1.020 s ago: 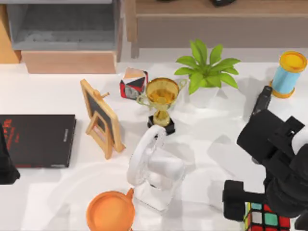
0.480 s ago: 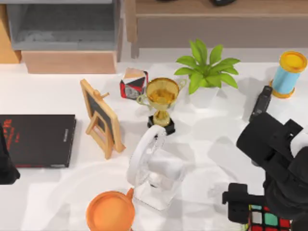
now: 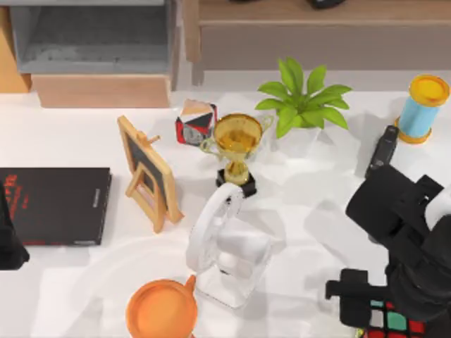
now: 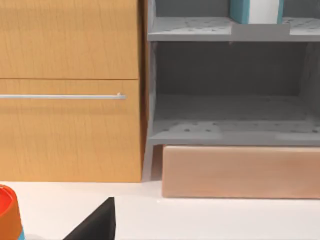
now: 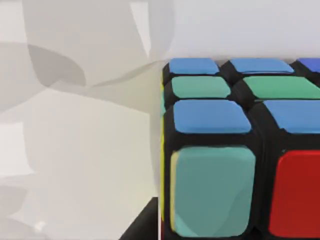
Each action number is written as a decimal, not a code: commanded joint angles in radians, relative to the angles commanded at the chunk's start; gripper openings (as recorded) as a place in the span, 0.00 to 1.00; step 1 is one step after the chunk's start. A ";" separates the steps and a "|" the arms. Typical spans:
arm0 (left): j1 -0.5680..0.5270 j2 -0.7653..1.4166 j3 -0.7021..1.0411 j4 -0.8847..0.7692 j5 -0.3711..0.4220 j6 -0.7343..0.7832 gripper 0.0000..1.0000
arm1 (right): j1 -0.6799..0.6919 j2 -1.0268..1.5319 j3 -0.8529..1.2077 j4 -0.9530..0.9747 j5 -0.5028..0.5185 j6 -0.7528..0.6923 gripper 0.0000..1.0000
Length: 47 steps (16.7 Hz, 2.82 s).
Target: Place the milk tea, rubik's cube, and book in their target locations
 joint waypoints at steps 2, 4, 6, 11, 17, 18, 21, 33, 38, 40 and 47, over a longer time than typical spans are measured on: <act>0.000 0.000 0.000 0.000 0.000 0.000 1.00 | 0.000 0.000 0.000 0.000 0.000 0.000 0.00; 0.000 0.000 0.000 0.000 0.000 0.000 1.00 | 0.000 0.000 0.000 0.000 0.000 0.000 0.00; 0.000 0.000 0.000 0.000 0.000 0.000 1.00 | 0.000 0.000 0.000 0.000 0.000 0.000 0.00; 0.000 0.000 0.000 0.000 0.000 0.000 1.00 | -0.001 -0.005 0.003 -0.004 0.000 0.001 0.00; 0.000 0.000 0.000 0.000 0.000 0.000 1.00 | -0.002 -0.050 0.085 -0.133 0.001 -0.001 0.00; 0.000 0.000 0.000 0.000 0.000 0.000 1.00 | -0.003 -0.051 0.087 -0.135 0.001 -0.001 0.00; 0.000 0.000 0.000 0.000 0.000 0.000 1.00 | -0.002 -0.046 0.085 -0.130 0.001 -0.001 0.00; 0.000 0.000 0.000 0.000 0.000 0.000 1.00 | -0.073 0.170 0.576 0.542 0.379 -0.510 0.00; 0.000 0.000 0.000 0.000 0.000 0.000 1.00 | -0.115 0.249 0.795 0.877 0.554 -0.767 0.00; 0.000 0.000 0.000 0.000 0.000 0.000 1.00 | -0.128 0.264 0.848 0.942 0.595 -0.826 0.00; 0.000 0.000 0.000 0.000 0.000 0.000 1.00 | -0.130 0.266 0.868 0.966 0.610 -0.844 0.00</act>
